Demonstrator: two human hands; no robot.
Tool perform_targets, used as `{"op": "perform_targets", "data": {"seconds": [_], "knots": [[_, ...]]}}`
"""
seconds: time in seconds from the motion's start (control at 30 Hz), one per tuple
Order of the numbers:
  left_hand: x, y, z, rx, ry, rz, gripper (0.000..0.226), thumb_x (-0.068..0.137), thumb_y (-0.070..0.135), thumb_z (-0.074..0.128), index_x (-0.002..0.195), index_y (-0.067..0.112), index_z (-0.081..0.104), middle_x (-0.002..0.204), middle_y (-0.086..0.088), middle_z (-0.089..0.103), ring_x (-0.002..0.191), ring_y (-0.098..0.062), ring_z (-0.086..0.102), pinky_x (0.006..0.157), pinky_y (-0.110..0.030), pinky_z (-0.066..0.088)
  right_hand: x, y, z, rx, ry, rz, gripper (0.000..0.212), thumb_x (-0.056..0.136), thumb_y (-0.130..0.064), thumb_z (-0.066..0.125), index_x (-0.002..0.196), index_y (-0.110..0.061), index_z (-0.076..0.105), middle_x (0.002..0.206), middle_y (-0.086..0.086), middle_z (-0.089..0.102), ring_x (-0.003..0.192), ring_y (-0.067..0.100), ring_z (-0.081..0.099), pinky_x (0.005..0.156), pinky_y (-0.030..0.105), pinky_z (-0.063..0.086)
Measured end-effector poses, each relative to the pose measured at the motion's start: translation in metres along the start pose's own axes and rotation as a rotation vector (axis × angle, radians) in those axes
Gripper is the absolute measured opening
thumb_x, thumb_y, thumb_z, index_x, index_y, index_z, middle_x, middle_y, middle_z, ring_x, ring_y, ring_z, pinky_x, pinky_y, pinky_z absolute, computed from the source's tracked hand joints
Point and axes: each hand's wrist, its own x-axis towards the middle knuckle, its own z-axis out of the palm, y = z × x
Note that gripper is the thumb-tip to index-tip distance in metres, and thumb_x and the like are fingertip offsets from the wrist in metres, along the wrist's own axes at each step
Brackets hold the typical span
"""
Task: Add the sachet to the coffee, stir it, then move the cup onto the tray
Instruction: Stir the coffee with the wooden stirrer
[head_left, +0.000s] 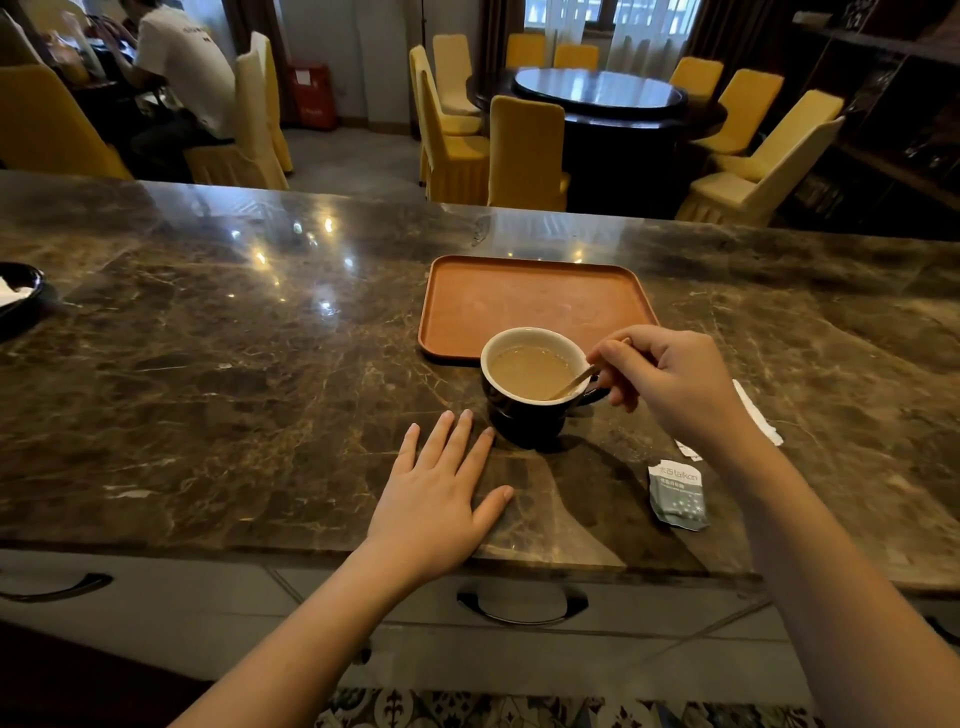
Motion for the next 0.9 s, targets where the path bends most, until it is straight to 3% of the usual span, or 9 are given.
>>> {"op": "perform_targets", "data": {"seconds": [0.2, 0.43, 0.7, 0.9], "knots": [[0.0, 0.001, -0.003, -0.006, -0.013, -0.002, 0.068, 0.078, 0.067, -0.007, 0.137, 0.033, -0.01, 0.149, 0.006, -0.015, 0.135, -0.012, -0.02, 0.11, -0.04, -0.017, 0.011, 0.004, 0.002, -0.221, 0.1, -0.043, 0.018, 0.092, -0.015, 0.051, 0.083, -0.014, 0.067, 0.066, 0.002, 0.065, 0.053, 0.013, 0.062, 0.049, 0.013, 0.049], [0.0, 0.001, 0.0, -0.005, 0.013, -0.003, 0.066, 0.081, 0.067, -0.004, 0.137, 0.033, -0.01, 0.149, 0.006, -0.014, 0.136, -0.011, -0.02, 0.108, -0.038, -0.018, 0.023, 0.003, 0.015, -0.282, 0.184, -0.097, 0.02, 0.092, -0.015, 0.05, 0.088, -0.006, 0.068, 0.071, 0.007, 0.067, 0.061, 0.017, 0.063, 0.062, 0.034, 0.056], [0.0, 0.001, 0.0, -0.013, 0.018, -0.01, 0.066, 0.08, 0.068, -0.005, 0.137, 0.034, -0.01, 0.149, 0.007, -0.014, 0.135, -0.011, -0.021, 0.108, -0.038, -0.019, 0.014, -0.014, 0.035, -0.156, 0.033, -0.115, 0.015, 0.091, -0.017, 0.052, 0.088, -0.014, 0.067, 0.069, -0.002, 0.064, 0.058, 0.011, 0.061, 0.054, 0.015, 0.05], [0.0, 0.001, 0.001, -0.01, 0.025, -0.009, 0.065, 0.082, 0.067, -0.003, 0.137, 0.034, -0.01, 0.149, 0.006, -0.013, 0.135, -0.011, -0.021, 0.107, -0.038, -0.02, 0.009, -0.016, 0.018, -0.067, -0.094, -0.045, 0.015, 0.09, -0.015, 0.053, 0.084, -0.02, 0.066, 0.068, -0.002, 0.065, 0.058, 0.009, 0.062, 0.051, 0.015, 0.052]]}}
